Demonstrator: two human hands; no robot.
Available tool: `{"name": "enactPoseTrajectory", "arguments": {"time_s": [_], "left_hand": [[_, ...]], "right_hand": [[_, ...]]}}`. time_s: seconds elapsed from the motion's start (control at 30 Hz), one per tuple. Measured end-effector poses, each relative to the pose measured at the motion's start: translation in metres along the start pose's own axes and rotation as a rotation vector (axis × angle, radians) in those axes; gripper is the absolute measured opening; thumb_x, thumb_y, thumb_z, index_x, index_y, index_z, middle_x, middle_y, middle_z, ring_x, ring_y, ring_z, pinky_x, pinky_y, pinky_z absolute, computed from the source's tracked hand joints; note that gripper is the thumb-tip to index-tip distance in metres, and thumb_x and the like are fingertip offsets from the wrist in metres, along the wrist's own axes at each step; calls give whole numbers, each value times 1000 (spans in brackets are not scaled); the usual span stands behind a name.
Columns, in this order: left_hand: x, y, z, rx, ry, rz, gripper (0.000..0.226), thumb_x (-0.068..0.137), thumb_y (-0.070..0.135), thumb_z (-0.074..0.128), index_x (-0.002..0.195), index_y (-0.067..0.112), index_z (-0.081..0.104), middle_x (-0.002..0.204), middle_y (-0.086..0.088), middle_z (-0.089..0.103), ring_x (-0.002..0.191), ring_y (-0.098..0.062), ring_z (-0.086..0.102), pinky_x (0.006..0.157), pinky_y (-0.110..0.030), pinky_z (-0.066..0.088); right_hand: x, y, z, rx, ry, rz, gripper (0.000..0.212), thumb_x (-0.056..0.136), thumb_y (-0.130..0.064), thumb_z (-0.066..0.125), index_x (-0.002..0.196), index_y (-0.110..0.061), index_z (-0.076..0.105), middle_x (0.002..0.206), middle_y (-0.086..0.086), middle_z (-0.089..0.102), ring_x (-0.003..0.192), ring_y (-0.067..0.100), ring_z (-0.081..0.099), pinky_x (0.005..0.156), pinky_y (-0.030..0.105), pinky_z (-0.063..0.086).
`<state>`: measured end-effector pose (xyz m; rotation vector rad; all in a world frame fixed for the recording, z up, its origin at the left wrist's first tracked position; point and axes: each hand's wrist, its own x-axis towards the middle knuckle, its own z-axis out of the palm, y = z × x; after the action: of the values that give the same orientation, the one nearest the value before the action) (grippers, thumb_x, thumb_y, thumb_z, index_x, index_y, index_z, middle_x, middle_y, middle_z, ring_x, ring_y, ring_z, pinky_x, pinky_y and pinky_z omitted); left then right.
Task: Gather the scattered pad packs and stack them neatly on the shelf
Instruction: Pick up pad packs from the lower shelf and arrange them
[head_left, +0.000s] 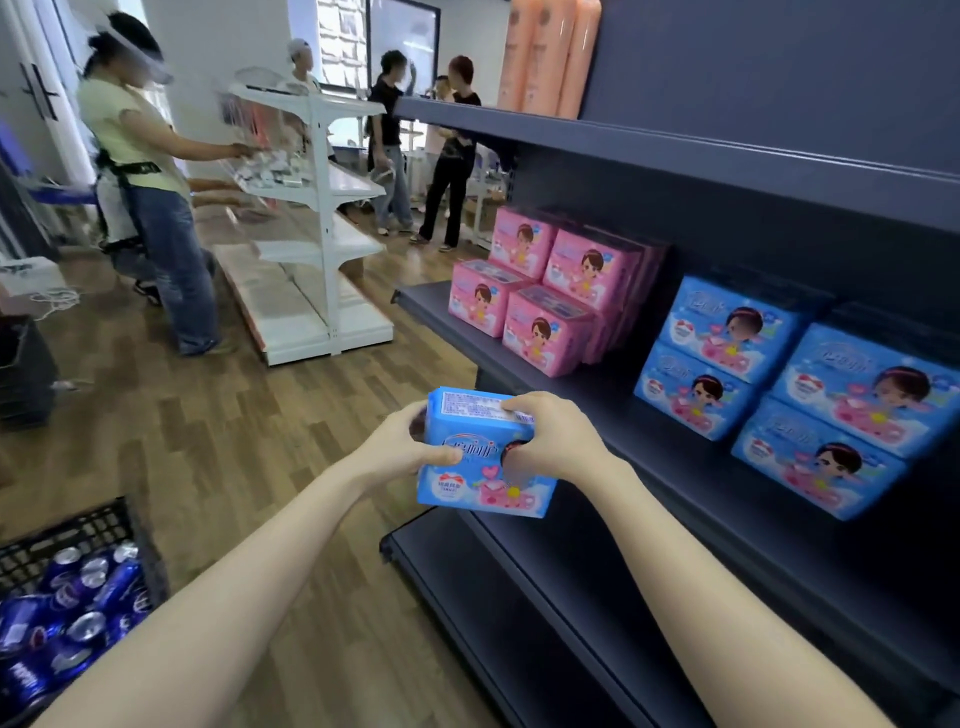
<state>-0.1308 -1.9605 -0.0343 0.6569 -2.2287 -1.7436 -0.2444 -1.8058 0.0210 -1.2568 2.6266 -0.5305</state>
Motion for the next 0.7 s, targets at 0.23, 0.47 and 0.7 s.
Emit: {"name": "enactPoseTrajectory", "arguments": {"time_s": [0.23, 0.47, 0.7], "left_hand": [[29, 21, 24, -15, -113, 74, 59, 80, 8, 70, 132, 16, 42, 113, -1, 61, 85, -2, 62, 58, -15, 53], [58, 47, 72, -43, -221, 120, 61, 80, 11, 71, 131, 23, 41, 102, 10, 63, 86, -4, 66, 62, -18, 53], [86, 72, 131, -29, -340, 161, 48, 81, 9, 69, 120, 26, 46, 100, 9, 66, 85, -2, 65, 58, -15, 51]], "right_hand": [[-5, 18, -25, 2, 87, 122, 65, 73, -14, 70, 135, -22, 50, 132, 0, 52, 117, 20, 51, 93, 37, 48], [-17, 60, -57, -34, 146, 198, 63, 70, -13, 71, 130, -22, 53, 129, 0, 54, 115, 20, 52, 88, 36, 49], [-30, 110, -87, -38, 172, 295, 60, 68, -10, 68, 126, -21, 57, 111, -3, 60, 99, 20, 59, 80, 36, 54]]}}
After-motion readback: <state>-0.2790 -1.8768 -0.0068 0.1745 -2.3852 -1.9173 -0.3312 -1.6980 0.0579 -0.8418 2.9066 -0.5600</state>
